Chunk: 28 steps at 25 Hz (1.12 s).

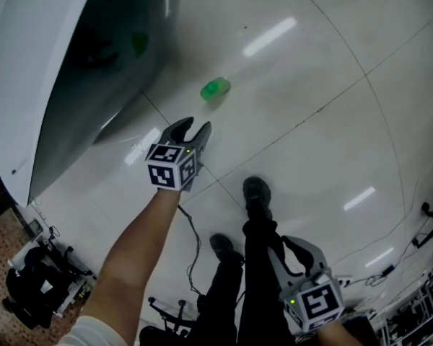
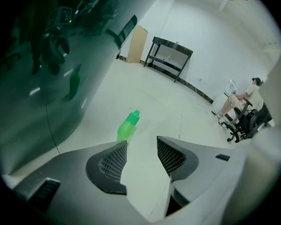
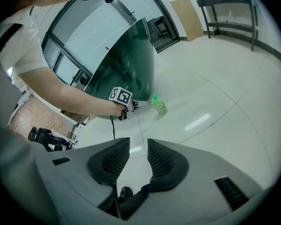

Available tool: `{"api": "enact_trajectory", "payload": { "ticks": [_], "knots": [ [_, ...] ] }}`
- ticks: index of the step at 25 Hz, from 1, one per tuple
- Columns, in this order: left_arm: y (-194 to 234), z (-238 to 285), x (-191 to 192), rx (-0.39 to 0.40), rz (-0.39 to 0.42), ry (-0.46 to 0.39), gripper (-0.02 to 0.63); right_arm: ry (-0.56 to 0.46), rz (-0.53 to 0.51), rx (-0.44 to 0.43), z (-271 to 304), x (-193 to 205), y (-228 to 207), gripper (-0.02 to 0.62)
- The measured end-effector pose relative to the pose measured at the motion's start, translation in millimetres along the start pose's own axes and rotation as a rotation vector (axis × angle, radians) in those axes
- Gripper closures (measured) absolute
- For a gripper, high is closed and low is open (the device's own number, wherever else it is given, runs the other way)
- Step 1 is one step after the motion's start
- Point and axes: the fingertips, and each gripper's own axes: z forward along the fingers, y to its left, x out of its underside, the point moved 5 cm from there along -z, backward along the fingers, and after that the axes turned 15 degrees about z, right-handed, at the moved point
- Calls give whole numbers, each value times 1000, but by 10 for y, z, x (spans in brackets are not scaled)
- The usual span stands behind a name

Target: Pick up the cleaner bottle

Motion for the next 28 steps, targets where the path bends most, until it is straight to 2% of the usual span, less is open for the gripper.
{"api": "enact_trajectory", "payload": {
  "ticks": [4,8,11,16,21,24,28],
  "knots": [
    [173,266,-24,-2,57,11,397,14,19,5,53,63,-59,480],
    [291,551,-23,10,122,33,346,26,43,22,83,112,-157,480],
    [368,664,-67,5,177,43,335,30,61,38,88,159,-171,480],
    [391,923,-110,-6,257,37,334,39,83,62,96,223,-311,480],
    [416,1133,-233,-25,301,-3,334,49,79,89,78,209,-443,480],
    [402,1247,-276,-6,327,-12,334,47,79,100,115,196,-505,480],
    [346,1385,-192,30,380,20,334,53,84,97,178,205,-513,480]
  ]
}}
